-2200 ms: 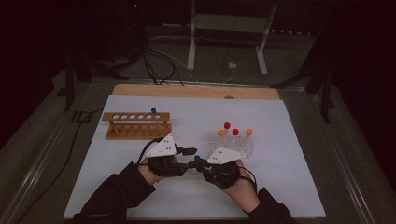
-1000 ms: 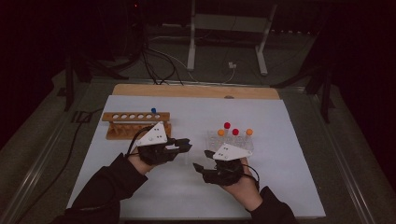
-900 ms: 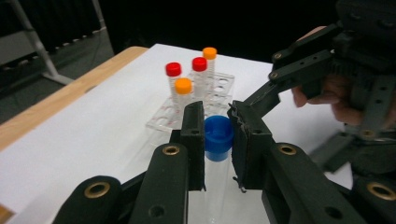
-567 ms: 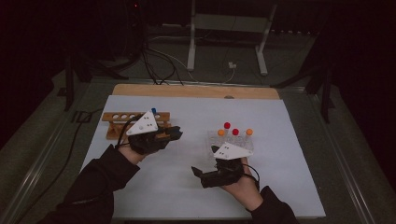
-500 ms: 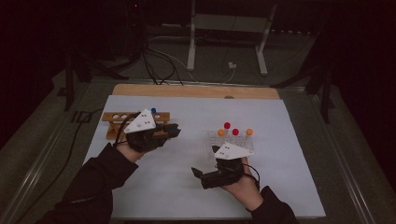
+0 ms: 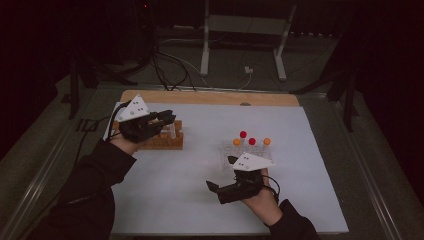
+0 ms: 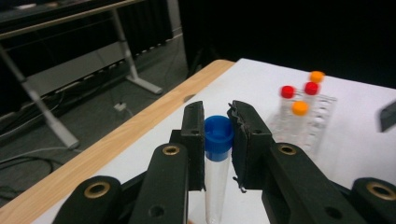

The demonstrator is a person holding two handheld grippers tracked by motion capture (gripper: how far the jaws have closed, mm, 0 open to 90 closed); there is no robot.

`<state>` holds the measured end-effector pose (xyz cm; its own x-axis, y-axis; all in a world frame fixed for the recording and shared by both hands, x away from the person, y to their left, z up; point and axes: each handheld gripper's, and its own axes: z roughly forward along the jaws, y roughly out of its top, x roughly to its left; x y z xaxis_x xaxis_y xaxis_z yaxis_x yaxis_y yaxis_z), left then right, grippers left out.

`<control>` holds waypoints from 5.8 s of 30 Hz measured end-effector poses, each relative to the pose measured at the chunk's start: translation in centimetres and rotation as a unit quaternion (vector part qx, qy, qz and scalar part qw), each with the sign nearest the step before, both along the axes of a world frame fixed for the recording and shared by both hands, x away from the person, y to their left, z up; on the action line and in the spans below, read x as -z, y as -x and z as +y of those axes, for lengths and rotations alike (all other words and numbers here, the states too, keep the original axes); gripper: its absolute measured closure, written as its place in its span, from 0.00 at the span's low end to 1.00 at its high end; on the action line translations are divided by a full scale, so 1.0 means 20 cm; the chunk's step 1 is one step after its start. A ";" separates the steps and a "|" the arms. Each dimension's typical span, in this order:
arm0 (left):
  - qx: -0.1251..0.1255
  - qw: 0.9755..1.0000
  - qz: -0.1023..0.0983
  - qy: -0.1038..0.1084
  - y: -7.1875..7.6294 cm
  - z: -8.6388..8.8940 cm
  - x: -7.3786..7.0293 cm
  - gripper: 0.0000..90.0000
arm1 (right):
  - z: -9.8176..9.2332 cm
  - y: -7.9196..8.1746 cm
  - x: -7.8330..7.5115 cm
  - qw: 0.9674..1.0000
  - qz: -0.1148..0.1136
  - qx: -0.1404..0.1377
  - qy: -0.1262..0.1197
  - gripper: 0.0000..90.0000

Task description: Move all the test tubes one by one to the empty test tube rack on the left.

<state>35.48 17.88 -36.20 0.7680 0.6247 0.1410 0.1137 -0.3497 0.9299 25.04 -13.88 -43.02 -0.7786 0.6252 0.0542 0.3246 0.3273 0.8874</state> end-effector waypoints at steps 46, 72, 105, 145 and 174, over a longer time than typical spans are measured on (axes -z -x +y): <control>-0.123 0.991 0.062 0.003 -0.31 0.16 0.42 0.86 | -0.03 -0.02 0.01 1.000 0.014 -0.008 -0.014 0.00; -0.111 0.990 0.089 0.009 -0.23 0.19 0.35 0.36 | -0.11 -0.01 -0.09 1.000 -0.019 -0.004 -0.016 0.00; 0.084 0.991 0.097 0.042 0.43 0.08 0.41 0.02 | -0.62 -0.21 0.05 0.978 0.003 0.209 0.023 0.18; 0.088 0.989 0.116 0.035 0.43 0.05 0.49 0.02 | -0.60 -0.41 0.17 0.970 0.039 0.232 0.062 0.83; 0.093 0.988 0.115 0.036 0.44 0.05 0.47 0.02 | -0.48 -0.14 -0.13 0.987 -0.027 0.158 0.031 0.83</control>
